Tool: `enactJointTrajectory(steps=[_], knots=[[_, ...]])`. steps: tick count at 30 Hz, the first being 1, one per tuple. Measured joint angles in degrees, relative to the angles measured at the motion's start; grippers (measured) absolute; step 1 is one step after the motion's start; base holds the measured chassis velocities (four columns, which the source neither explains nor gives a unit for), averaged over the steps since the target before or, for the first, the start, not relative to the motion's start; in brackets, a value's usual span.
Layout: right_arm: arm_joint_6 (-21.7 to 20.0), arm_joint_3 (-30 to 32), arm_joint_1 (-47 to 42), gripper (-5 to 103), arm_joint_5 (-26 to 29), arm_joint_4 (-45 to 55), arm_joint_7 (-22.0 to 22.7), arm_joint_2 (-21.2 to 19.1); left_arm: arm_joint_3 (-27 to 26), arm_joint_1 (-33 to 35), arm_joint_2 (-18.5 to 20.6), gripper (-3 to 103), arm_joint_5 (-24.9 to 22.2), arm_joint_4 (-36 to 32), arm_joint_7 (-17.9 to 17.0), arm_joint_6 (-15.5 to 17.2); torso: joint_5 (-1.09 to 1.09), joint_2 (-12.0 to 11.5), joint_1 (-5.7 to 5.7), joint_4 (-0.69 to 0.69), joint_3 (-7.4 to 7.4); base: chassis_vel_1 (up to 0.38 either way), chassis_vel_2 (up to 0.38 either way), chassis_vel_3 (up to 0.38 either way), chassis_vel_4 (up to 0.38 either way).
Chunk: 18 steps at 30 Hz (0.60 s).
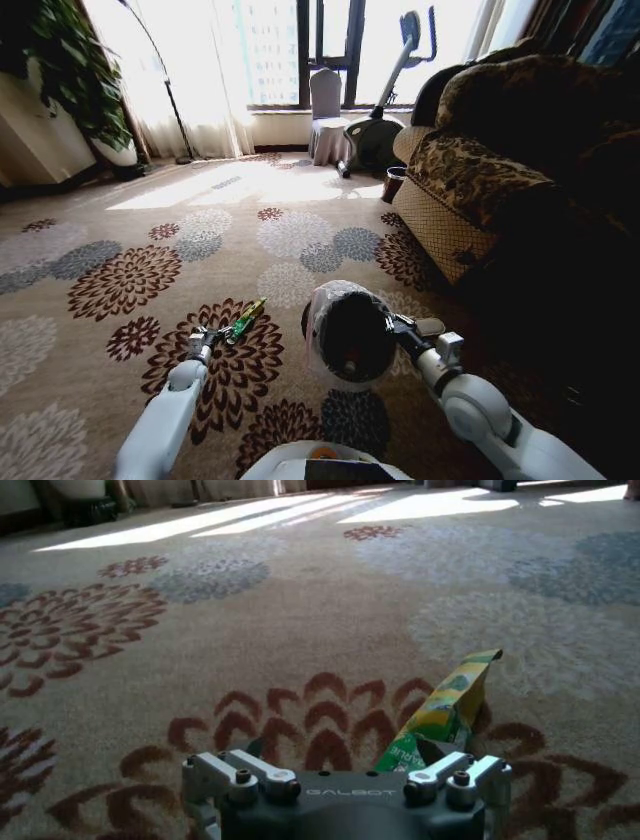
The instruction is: Pick up the trash from the ground and place it into the trash bin.
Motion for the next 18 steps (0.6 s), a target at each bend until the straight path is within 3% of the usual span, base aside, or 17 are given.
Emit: enactJointTrajectory(steps=[5, 10, 15, 18], knots=[[0.0, 0.0, 0.0, 0, 0.0, 0.0, 0.0, 0.0, 1.1, -3.0, -1.5, 100, 1.7, 5.1, 1.2, -3.0, 0.05, 0.0, 0.00, -0.05, 0.00, 0.000, 0.000, 0.000, 0.000], [0.0, 0.0, 0.0, 0, 0.0, 0.0, 0.0, 0.0, 3.5, -7.6, -2.6, 100, 3.9, 12.0, 5.2, -6.4, 0.04, 0.0, 0.00, -0.02, 0.00, 0.000, 0.000, 0.000, 0.000], [0.0, 0.0, 0.0, 0, 0.0, 0.0, 0.0, 0.0, 4.5, -11.7, -3.3, 100, 5.0, 17.9, 6.4, -7.8, 0.05, 0.0, 0.00, -0.04, 0.00, 0.000, 0.000, 0.000, 0.000], [0.0, 0.0, 0.0, 0, 0.0, 0.0, 0.0, 0.0, 5.4, -14.0, -3.8, 100, 5.0, 22.5, 9.5, -8.0, 0.06, 0.0, 0.00, -0.02, 0.00, 0.000, 0.000, 0.000, 0.000]])
